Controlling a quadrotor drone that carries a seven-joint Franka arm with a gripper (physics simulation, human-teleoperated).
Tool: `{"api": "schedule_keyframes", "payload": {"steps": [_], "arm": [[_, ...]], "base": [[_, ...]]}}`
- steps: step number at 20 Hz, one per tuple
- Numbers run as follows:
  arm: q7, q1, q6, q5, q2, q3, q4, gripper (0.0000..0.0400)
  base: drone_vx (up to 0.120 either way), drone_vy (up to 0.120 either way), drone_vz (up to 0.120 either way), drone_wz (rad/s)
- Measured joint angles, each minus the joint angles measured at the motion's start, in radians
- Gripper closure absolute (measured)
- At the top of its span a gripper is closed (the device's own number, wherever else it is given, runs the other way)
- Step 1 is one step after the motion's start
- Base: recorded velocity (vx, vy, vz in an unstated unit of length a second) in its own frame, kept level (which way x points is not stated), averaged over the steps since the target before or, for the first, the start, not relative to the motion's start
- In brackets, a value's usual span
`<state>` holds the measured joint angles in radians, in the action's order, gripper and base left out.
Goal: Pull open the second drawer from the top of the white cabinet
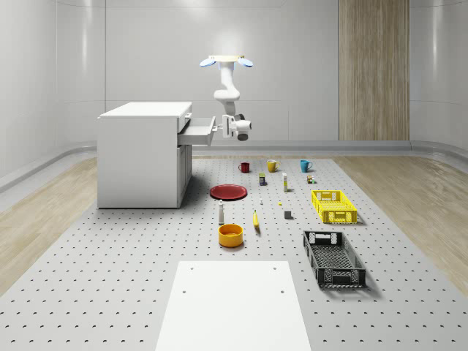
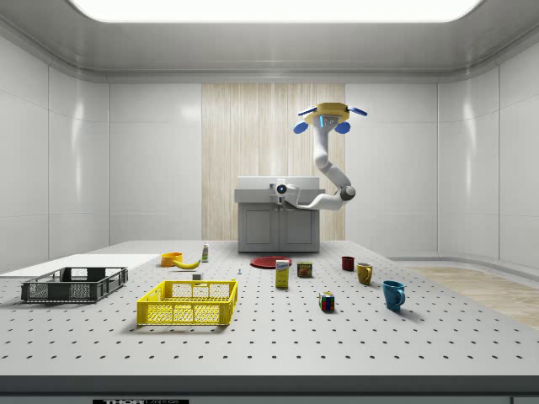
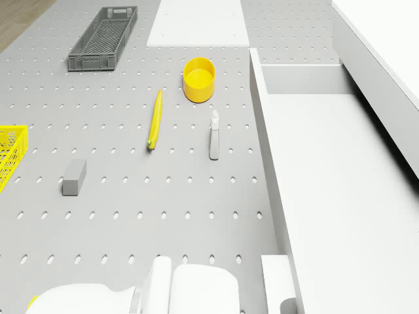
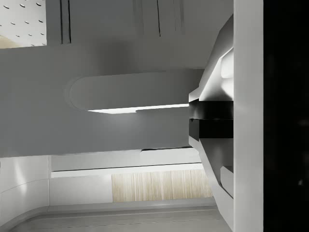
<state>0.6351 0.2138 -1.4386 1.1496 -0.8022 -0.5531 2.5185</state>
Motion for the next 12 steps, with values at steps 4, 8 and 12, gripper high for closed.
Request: {"api": "schedule_keyframes", "payload": {"steps": [4, 8, 12], "arm": [[-0.003, 0.033, -0.037, -0.002, -0.017, -0.008, -0.016, 0.0179], [-0.002, 0.062, -0.065, -0.009, -0.032, -0.020, -0.022, 0.0129], [0.002, 0.088, -0.087, -0.018, -0.046, -0.032, -0.023, 0.0112]], "base": [[0.000, 0.080, 0.000, 0.000], [0.000, 0.050, 0.000, 0.000], [0.000, 0.000, 0.000, 0.000]]}}
